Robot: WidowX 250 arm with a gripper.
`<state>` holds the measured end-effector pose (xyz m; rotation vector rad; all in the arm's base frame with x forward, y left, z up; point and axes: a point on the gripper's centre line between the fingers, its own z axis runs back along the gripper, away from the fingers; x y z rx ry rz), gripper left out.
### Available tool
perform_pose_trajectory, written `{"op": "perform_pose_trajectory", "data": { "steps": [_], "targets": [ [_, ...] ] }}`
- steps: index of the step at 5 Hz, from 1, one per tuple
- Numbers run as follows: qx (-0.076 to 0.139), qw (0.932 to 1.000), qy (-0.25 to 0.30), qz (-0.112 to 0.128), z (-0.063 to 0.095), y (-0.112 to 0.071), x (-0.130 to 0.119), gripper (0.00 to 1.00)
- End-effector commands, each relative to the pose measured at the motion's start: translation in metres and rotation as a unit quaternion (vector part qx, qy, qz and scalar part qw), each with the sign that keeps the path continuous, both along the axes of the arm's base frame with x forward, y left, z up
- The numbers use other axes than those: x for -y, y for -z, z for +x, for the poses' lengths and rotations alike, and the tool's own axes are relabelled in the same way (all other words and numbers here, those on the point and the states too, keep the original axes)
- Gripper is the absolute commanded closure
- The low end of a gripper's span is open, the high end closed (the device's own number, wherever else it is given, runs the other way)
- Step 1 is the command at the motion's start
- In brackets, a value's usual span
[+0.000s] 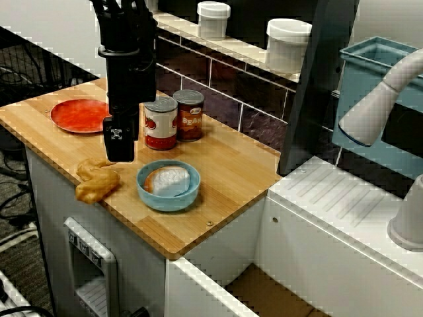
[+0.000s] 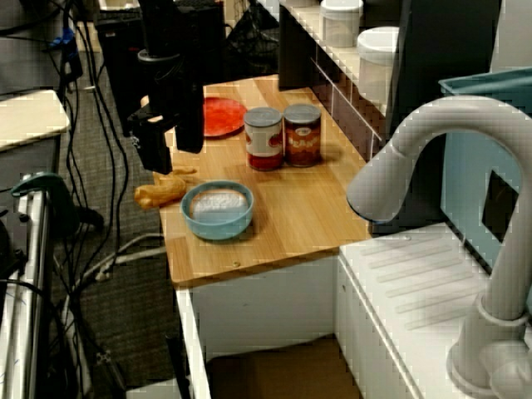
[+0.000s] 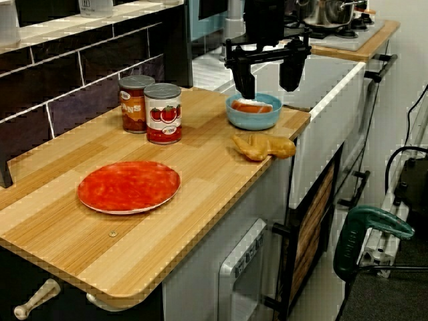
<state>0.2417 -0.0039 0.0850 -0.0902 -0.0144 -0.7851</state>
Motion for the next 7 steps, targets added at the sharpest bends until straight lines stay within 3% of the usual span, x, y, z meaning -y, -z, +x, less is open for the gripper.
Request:
{"op": "perform_pose_trajectory", "data": {
  "steps": [1,2,3,4,5,6,7],
  "targets": [
    [0.000,1.0000,0.000,0.000,0.000,0.000,0.000,0.00],
    [-0.038,0.9933,0.108,-0.019,0.003,0.001,-0.003,0.00],
    [-0.065,0.9752,0.207,-0.046,0.004,-0.003,-0.010,0.00],
    [-0.061,0.9576,0.279,-0.041,0.002,-0.005,-0.019,0.00],
    [-0.042,0.9570,0.285,-0.030,-0.004,-0.003,-0.024,0.00],
    [0.002,0.9454,0.326,0.005,-0.019,-0.002,-0.014,0.00],
    [0.017,0.9379,0.346,0.020,-0.025,0.011,-0.015,0.00]
  ]
}}
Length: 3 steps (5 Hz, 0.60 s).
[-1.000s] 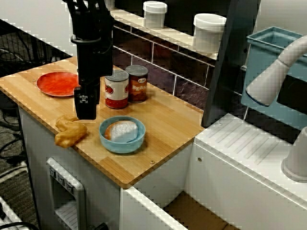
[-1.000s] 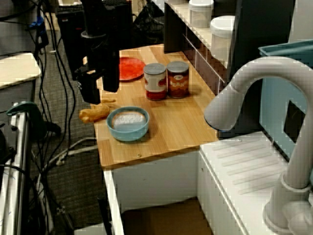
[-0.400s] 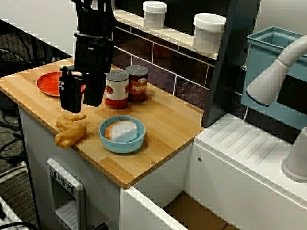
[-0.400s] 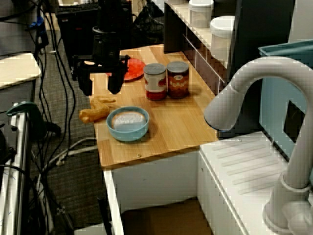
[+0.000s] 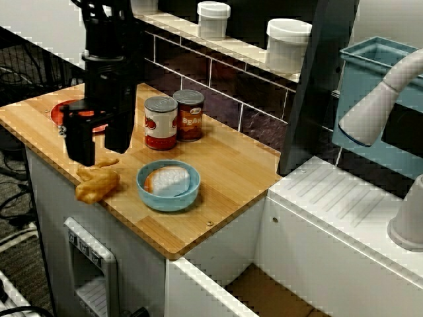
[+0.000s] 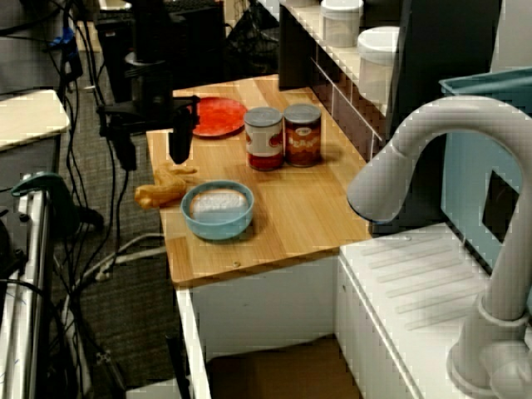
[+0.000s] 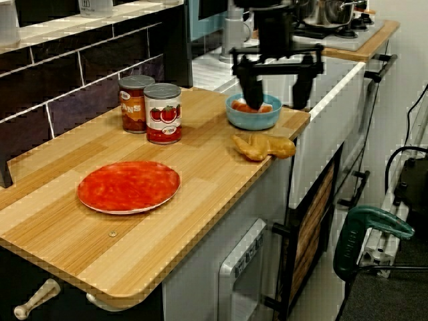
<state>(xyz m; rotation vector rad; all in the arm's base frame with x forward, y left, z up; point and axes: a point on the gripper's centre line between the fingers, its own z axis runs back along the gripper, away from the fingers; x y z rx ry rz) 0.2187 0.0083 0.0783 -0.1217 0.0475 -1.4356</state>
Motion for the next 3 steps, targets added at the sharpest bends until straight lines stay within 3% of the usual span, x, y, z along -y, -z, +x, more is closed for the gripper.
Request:
{"op": "perform_pose_trajectory", "data": {
  "steps": [1,3],
  "targets": [
    [0.033,0.9987,0.038,-0.002,0.003,0.011,-0.008,0.00],
    [0.015,0.9989,0.042,-0.012,0.017,0.024,-0.023,0.00]
  ]
}}
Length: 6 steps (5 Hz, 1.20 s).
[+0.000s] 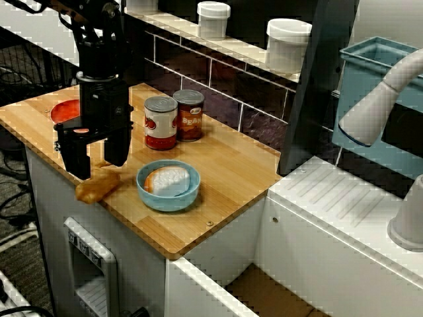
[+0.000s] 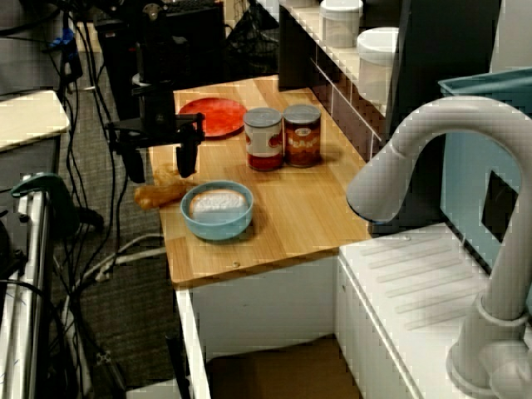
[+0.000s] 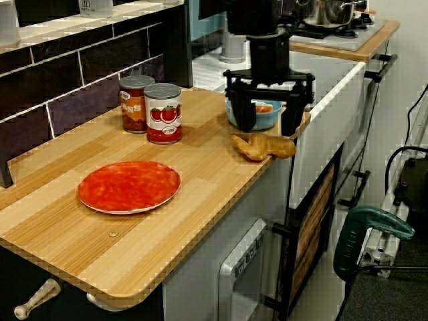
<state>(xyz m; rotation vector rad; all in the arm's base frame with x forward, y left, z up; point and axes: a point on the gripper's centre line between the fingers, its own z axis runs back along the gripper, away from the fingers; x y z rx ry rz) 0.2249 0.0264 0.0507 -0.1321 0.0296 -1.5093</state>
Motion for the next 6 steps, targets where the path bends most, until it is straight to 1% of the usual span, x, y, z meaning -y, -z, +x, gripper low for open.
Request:
{"op": "perform_pose_trajectory", "data": {
  "steps": [1,2,4,5,6],
  "targets": [
    [0.006,1.0000,0.002,-0.006,0.0118,-0.0063,-0.0062,0.00],
    [0.007,1.0000,0.001,-0.006,0.0139,-0.0079,-0.0074,0.00],
    [-0.002,0.9999,-0.006,-0.010,0.0104,-0.0038,-0.0127,0.00],
    [-0.004,0.9998,-0.010,-0.016,0.0093,-0.0058,-0.0139,0.00],
    [-0.005,0.9997,-0.016,-0.015,0.0104,-0.0052,-0.0157,0.00]
  ]
}}
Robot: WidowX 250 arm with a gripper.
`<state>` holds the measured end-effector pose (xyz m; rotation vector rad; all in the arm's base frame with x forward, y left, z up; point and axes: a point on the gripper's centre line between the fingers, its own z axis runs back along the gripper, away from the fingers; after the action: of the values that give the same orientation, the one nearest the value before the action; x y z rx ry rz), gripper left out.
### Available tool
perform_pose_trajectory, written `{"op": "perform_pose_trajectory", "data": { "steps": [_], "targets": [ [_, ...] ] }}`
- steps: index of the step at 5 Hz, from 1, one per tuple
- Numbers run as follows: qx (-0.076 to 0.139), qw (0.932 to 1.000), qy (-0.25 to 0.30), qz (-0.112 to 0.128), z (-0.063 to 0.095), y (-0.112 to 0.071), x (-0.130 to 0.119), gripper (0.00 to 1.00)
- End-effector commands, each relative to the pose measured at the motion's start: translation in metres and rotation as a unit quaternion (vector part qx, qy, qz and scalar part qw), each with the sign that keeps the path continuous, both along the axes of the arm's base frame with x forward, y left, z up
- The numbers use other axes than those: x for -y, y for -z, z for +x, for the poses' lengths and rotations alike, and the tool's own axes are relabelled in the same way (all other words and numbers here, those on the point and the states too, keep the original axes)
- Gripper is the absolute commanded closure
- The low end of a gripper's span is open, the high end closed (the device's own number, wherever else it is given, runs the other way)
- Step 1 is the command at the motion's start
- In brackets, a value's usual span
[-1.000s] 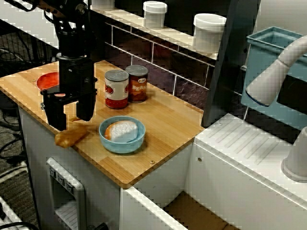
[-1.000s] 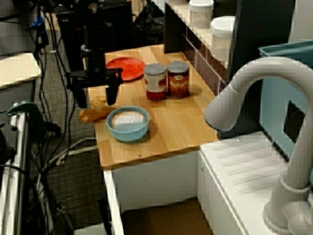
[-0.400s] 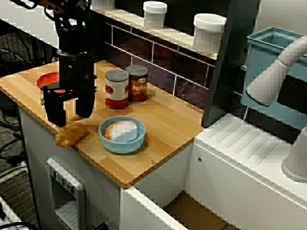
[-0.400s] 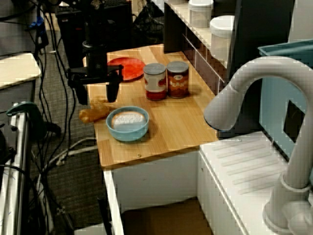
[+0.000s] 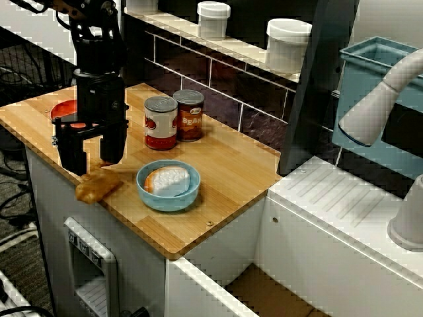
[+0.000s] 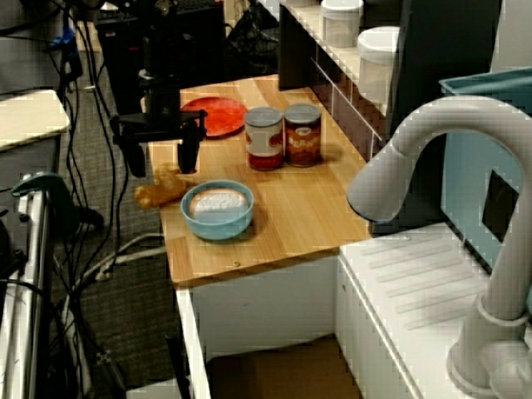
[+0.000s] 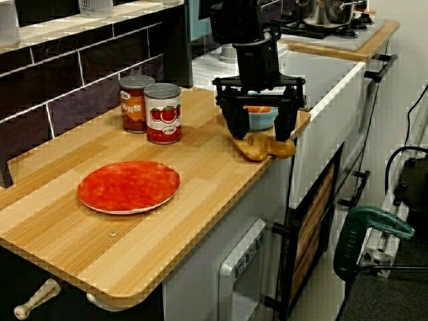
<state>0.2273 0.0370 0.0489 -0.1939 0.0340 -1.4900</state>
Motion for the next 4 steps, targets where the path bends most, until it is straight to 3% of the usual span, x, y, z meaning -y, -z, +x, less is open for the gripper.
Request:
{"op": "perform_pose_trajectory", "data": {
  "steps": [1,2,4],
  "targets": [
    [0.016,0.9997,-0.015,0.006,0.009,-0.006,-0.006,0.00],
    [0.014,0.9996,-0.023,0.002,0.010,-0.007,-0.006,0.00],
    [0.031,0.9940,-0.098,-0.037,0.019,-0.041,0.012,0.00]
  ]
}}
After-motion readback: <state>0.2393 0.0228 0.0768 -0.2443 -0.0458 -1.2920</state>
